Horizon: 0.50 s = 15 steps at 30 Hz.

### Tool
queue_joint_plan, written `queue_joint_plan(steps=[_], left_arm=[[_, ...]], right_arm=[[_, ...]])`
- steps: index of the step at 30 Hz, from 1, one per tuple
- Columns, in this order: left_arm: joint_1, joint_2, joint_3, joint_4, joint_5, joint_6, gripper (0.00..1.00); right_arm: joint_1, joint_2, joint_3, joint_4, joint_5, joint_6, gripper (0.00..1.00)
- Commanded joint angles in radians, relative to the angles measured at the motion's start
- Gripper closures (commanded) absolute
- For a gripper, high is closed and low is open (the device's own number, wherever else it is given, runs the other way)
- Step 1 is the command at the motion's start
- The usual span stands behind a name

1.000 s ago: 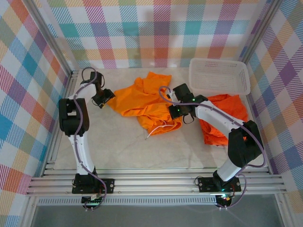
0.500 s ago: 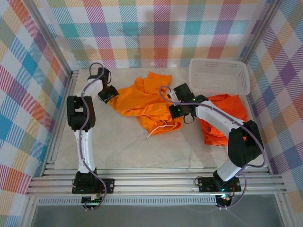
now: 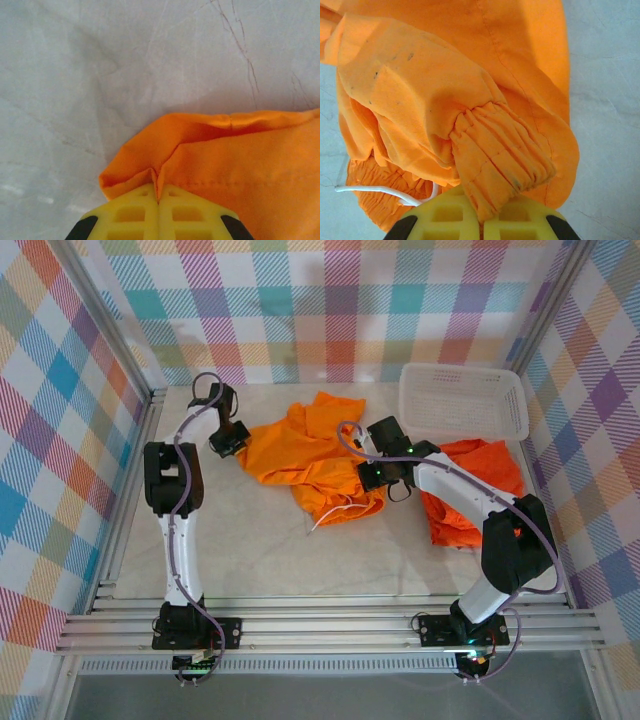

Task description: Fold and stack the shorts

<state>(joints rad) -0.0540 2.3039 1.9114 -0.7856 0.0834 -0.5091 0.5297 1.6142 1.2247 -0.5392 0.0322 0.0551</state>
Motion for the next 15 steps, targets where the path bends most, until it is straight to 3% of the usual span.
queue_joint_plan(steps=[1,8,15], left_arm=[[0.007,-0.165,-0.016,-0.009,-0.020,-0.009,1.00],[0.066,-0.418,-0.063,0.000,0.004,-0.035,1.00],[0.118,-0.641,-0.049,-0.025,-0.013,-0.048,1.00]], right_arm=[[-0.009,-0.033,0.016,0.009,-0.025,0.029,1.00],[-0.010,-0.065,0.067,-0.003,-0.040,0.053,1.00],[-0.010,-0.101,0.132,0.003,-0.135,0.093,1.00]])
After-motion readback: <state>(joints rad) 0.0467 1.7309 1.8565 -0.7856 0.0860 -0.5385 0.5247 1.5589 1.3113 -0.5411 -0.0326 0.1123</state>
